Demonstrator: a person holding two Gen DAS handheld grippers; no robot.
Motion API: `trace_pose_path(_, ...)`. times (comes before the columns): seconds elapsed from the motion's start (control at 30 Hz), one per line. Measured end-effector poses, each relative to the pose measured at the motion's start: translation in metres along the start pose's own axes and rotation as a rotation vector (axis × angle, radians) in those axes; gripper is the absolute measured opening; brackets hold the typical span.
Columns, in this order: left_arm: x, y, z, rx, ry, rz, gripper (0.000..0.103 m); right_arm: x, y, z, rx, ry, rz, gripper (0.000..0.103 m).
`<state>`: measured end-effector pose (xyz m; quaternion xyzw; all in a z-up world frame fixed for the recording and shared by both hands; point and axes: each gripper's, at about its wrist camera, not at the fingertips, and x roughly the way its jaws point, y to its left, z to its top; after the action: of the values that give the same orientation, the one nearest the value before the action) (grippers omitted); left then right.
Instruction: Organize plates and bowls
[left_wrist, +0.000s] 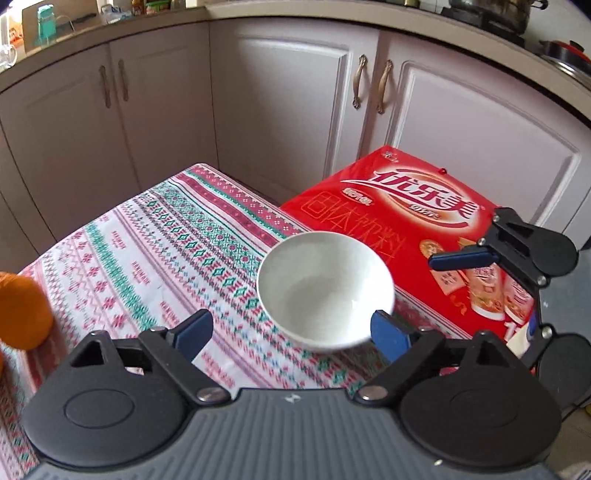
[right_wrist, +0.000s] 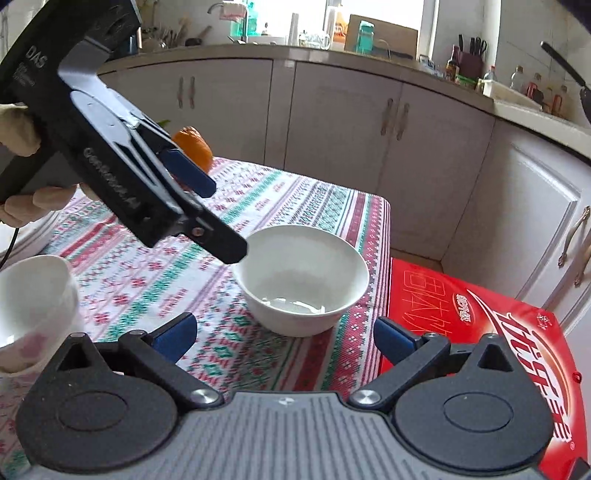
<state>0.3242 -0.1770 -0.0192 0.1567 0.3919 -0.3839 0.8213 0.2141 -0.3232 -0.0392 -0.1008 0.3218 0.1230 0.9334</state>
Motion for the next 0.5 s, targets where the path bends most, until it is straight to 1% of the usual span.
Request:
trace_pose_path(0.07,0.011,0.004,0.004,0.002,0.013,-0.004,0.087,0.009,-0.002,0.001,-0.006,0.004,-0.001,0.103)
trace_pose_path(0.13,0.021,0.005,0.008,0.009,0.023,-0.014,0.08,0.017,-0.005,0.002,-0.01,0.006,0.001,0.103)
trace_pose_path(0.17,0.025,0.006,0.01,0.008,0.026,-0.017,0.074,0.021,-0.006,0.003,-0.011,0.006,0.004,0.102)
trace_pose_path(0.2,0.029,0.007,0.012,0.007,0.031,-0.026,0.071,0.025,-0.009,0.003,-0.01,0.006,0.007,0.102)
trace_pose_path(0.27,0.038,0.008,0.015,0.007,0.041,-0.035,0.069,0.032,-0.012,0.004,0.004,0.005,0.01,0.1)
trace_pose_path(0.33,0.046,0.009,0.018,0.011,0.055,-0.044,0.066,0.037,-0.015,0.005,0.013,0.005,0.018,0.095)
trace_pose_path(0.37,0.049,0.009,0.019,0.01,0.061,-0.049,0.063,0.04,-0.015,0.005,0.015,0.006,0.017,0.093)
trace_pose_path(0.5,0.06,0.01,0.022,0.005,0.074,-0.053,0.059,0.045,-0.015,0.006,0.01,0.006,0.029,0.092)
